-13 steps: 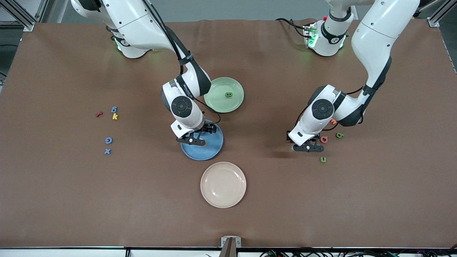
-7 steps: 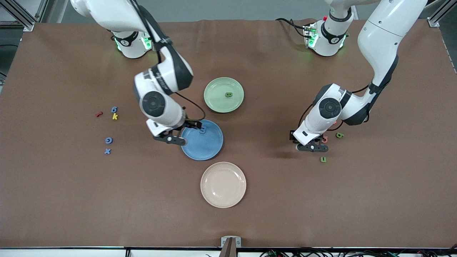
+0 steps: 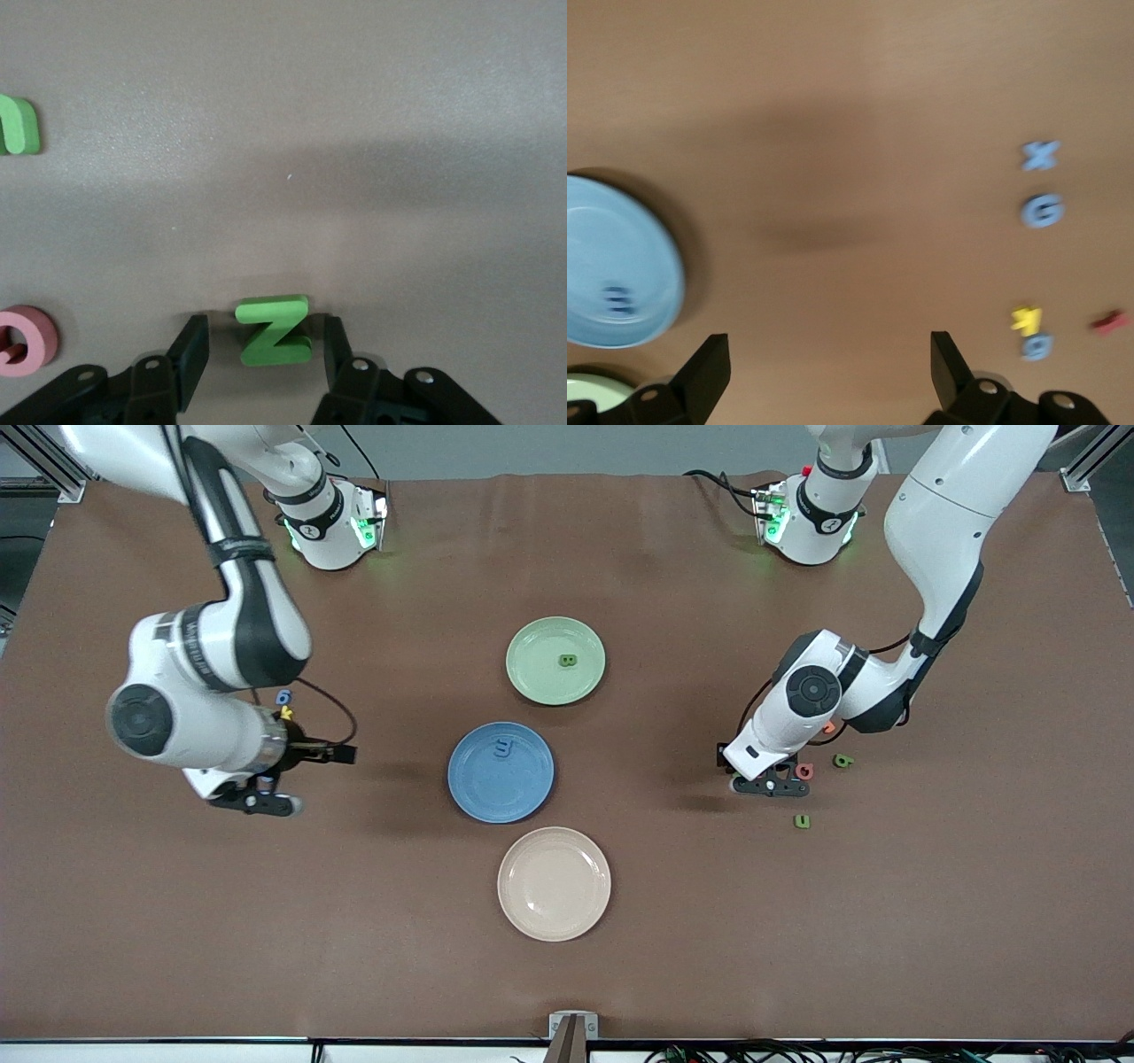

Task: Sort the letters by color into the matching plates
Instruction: 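Grasp the green Z with the left gripper while the right gripper releases E, then place the green Z on the green plate while the right gripper reaches G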

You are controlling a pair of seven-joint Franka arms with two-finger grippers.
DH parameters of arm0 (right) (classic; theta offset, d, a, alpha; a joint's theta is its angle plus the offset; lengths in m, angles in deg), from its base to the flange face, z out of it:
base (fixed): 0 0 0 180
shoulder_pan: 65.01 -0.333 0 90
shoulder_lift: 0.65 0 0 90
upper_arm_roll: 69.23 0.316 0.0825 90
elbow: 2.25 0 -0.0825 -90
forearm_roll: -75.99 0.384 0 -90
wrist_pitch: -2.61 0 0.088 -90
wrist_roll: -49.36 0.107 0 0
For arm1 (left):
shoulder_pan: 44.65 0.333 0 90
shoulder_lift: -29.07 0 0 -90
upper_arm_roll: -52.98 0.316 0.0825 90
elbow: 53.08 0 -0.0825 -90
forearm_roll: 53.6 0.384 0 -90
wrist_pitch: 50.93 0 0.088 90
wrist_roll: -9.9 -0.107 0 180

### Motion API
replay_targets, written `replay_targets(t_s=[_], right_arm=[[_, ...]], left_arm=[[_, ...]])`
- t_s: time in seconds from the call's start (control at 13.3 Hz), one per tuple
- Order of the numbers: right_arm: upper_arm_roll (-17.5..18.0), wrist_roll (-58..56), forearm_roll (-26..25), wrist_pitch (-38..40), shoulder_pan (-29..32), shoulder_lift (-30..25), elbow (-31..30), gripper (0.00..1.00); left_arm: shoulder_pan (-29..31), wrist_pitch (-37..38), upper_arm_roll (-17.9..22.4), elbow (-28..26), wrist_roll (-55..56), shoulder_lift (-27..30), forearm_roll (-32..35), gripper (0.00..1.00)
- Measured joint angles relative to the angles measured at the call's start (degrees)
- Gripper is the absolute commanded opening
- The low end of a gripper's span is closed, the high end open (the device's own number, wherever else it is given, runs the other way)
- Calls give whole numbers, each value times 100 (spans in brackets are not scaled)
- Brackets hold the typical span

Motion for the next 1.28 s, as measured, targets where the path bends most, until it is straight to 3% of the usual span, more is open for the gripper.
replay_targets(t_s=[0.23,0.53,0.9,1.28], right_arm=[[0,-887,-171,-180,781,9,-78,100],[9,-1658,-269,-937,1285,283,-195,100],[27,-1910,-273,-1675,1399,821,-394,100],[77,-1920,-278,-2143,1396,837,-925,100]], left_arm=[[-9,0,-2,-14,0,0,0,43],[-2,0,-2,-14,-2,2,0,10],[2,16,-101,27,44,145,0,4],[-17,829,-1024,80,1357,561,0,4]])
